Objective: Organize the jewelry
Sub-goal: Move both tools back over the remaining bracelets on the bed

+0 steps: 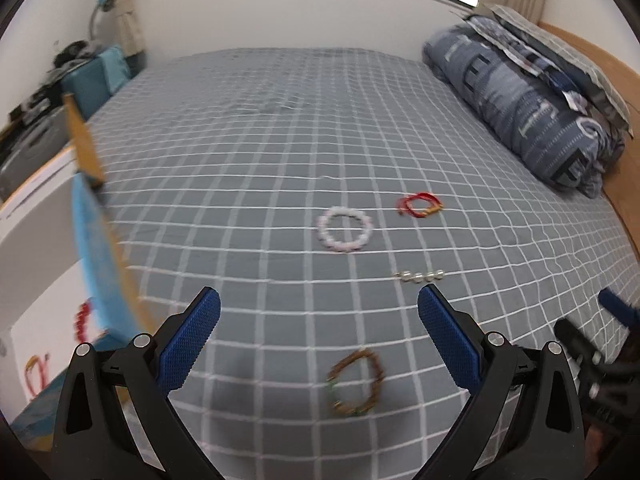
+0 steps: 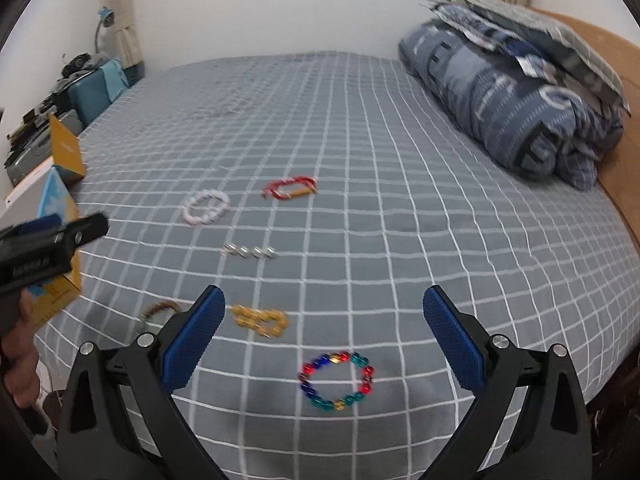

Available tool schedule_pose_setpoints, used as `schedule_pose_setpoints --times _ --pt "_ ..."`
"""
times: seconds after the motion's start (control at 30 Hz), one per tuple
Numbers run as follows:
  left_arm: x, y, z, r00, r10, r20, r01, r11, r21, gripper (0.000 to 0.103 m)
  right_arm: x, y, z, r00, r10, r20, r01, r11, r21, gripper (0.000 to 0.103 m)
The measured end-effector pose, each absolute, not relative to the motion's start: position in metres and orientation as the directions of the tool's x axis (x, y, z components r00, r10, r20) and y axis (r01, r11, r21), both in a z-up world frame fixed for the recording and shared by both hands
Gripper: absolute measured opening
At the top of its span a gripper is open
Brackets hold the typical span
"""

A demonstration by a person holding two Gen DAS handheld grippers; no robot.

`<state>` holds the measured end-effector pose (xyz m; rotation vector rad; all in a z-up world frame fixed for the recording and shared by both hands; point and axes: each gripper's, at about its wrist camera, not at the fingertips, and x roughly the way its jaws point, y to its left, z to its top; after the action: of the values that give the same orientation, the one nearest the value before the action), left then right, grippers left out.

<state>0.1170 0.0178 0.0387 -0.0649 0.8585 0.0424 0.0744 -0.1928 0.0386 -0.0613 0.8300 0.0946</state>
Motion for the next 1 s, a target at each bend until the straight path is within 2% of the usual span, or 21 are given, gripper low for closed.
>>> schedule_pose_setpoints --times 0.2,0.53,1.0 --pt "0.160 -0.021 0.021 0.610 -0.014 -0.792 0.009 1.000 -0.011 0.097 0.081 -0.217 0.011 0.632 0.044 -0.773 -0.066 0.998 0.003 0.095" --pt "0.217 -0.055 -0.033 0.494 -0.084 -0.865 0.068 0.996 -0.058 0.097 0.092 -0.223 -0.035 0.550 0.044 -0.834 -0.071 0.997 0.006 0.095" --pt "0.245 -0.071 -0.077 0.431 -0.047 -0.901 0.070 0.997 -0.018 0.097 0.097 -0.219 -0.074 0.457 0.080 -0.886 -0.108 0.994 0.034 0.095"
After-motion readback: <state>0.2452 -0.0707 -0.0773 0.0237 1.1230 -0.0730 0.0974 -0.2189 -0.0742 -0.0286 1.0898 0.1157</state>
